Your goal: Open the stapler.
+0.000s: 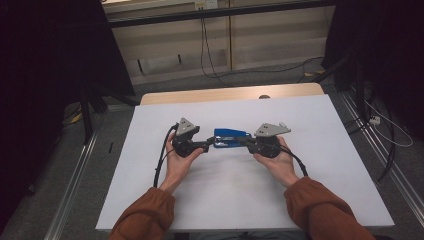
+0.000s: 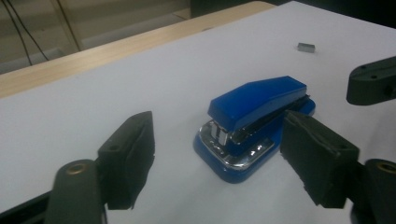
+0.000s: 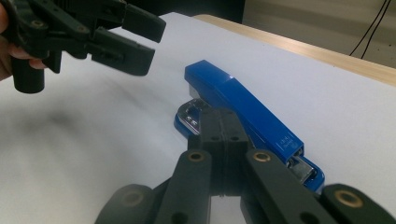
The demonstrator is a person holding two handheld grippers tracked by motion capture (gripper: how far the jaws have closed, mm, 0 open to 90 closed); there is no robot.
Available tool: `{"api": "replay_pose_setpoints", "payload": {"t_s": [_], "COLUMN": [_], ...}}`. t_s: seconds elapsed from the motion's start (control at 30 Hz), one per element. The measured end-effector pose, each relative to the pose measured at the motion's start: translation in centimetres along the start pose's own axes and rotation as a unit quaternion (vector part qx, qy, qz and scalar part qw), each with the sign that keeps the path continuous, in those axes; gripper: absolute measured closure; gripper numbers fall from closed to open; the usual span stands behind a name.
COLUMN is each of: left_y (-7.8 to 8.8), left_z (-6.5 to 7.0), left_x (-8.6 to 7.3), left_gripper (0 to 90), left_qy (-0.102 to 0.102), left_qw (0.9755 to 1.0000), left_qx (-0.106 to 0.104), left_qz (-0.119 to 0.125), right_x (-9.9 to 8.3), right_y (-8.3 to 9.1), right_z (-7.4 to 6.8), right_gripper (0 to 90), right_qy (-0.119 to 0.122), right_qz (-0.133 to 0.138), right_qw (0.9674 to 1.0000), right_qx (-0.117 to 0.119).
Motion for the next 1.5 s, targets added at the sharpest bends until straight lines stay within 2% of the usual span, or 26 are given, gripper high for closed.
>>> {"api": "replay_pose_setpoints", "payload": {"t_s": [0.07, 0.2, 0.27, 0.33, 0.4, 0.57, 0.67, 0.73, 0.83, 1.0, 1.37, 1.5], "left_y": [0.1, 0.0, -0.1, -0.2, -0.3, -0.4, -0.5, -0.6, -0.9, -1.4, -2.3, -2.4], "left_z": [-0.1, -0.3, -0.3, -0.3, -0.2, -0.1, -0.1, -0.3, -0.4, -0.5, -0.4, -0.4], "left_x": [0.0, -0.1, -0.2, -0.3, -0.3, -0.3, -0.4, -0.5, -0.6, -0.9, -1.1, -1.2], "left_gripper": [39.6, 46.7, 56.4, 60.2, 65.5, 81.3, 89.4, 90.0, 90.0, 90.0, 90.0, 90.0], "left_qy": [0.003, 0.010, 0.015, 0.017, 0.015, 0.006, 0.003, 0.002, 0.003, 0.002, 0.000, -0.004], "left_qw": [1.0000, 0.9999, 0.9998, 0.9997, 0.9997, 0.9995, 0.9995, 0.9995, 0.9993, 0.9989, 0.9983, 0.9981], "left_qx": [-0.002, -0.004, -0.006, -0.011, -0.007, -0.018, -0.018, -0.010, -0.009, -0.015, -0.016, -0.018], "left_qz": [-0.001, -0.010, -0.013, -0.017, -0.019, -0.024, -0.026, -0.031, -0.035, -0.044, -0.056, -0.059], "right_x": [0.0, 0.0, 0.0, -0.1, -0.1, 0.2, 0.6, 0.6, 0.8, 1.4, 1.5, 1.4], "right_y": [0.0, 0.0, -0.1, -0.3, -0.5, -0.9, -1.3, -1.8, -2.7, -3.8, -6.3, -6.8], "right_z": [0.1, 0.1, 0.0, -0.1, -0.1, 0.1, 0.1, -0.2, -0.7, -0.9, -1.3, -1.2], "right_gripper": [90.0, 90.0, 90.0, 90.0, 90.0, 90.0, 90.0, 90.0, 90.0, 90.0, 90.0, 90.0], "right_qy": [-0.001, -0.002, -0.003, 0.001, 0.003, 0.006, -0.001, 0.005, 0.015, 0.016, 0.032, 0.041], "right_qz": [0.002, 0.003, 0.000, -0.003, -0.005, -0.009, -0.007, -0.015, -0.034, -0.039, -0.077, -0.096], "right_qw": [1.0000, 1.0000, 1.0000, 1.0000, 1.0000, 0.9999, 1.0000, 0.9999, 0.9992, 0.9990, 0.9964, 0.9945], "right_qx": [-0.003, -0.004, -0.004, -0.003, -0.002, 0.003, 0.004, 0.007, 0.014, 0.018, 0.017, 0.006]}}
Point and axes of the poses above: each handheld gripper's, and its own axes: y roughly backward along the jaws, x roughly out of its top, z roughly to its right, the point moved 1 cm from there along -y, roughly forward along the jaws, and after that the axes turned 5 degrees about y, right-handed, at the moved point
